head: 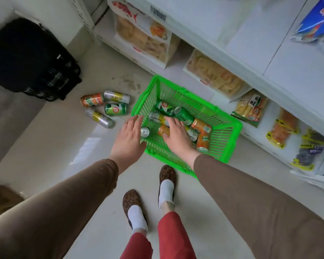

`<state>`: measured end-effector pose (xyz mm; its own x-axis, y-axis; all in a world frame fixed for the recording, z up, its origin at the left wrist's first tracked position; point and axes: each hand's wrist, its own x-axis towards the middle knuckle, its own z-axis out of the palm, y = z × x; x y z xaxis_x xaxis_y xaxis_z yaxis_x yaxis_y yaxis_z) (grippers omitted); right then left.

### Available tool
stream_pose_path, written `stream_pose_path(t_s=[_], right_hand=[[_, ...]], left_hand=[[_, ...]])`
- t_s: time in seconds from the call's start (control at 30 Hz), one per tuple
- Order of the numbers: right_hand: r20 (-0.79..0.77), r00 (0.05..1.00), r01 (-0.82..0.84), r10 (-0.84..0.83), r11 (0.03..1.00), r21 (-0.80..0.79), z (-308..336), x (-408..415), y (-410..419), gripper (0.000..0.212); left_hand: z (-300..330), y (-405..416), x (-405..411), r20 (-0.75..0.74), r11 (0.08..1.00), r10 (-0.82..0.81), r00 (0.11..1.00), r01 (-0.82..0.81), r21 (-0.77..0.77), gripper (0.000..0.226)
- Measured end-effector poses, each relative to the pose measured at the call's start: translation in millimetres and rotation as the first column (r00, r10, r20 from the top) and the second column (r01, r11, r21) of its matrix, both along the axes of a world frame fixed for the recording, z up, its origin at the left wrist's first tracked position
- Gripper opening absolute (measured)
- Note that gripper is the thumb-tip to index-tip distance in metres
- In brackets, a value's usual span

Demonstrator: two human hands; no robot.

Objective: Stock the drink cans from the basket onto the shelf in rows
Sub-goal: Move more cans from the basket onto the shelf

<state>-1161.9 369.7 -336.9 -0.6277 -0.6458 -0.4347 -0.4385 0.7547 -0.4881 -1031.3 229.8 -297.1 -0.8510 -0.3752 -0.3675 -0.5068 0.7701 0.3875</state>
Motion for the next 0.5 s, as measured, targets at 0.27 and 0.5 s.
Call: stream_pose_path(t_s=[0.27,0.5], right_hand=[[0.274,0.958,0.051,-0.084,0.991,0.123,-145.5,27.5,-46.7,0.071],[0.281,0.959,-0.026,-0.039,0.974,0.223,-213.0,40.3,-79.5,0.051]], left_hand=[[-107.5,-6.8,-3.2,0.082,0.999,0.029,0.996,-0.03,0.011,0.08],[-134.4,-10.1,-8.4,-0.007,1.0,-0.009,1.0,0.009,-0.019,0.077]])
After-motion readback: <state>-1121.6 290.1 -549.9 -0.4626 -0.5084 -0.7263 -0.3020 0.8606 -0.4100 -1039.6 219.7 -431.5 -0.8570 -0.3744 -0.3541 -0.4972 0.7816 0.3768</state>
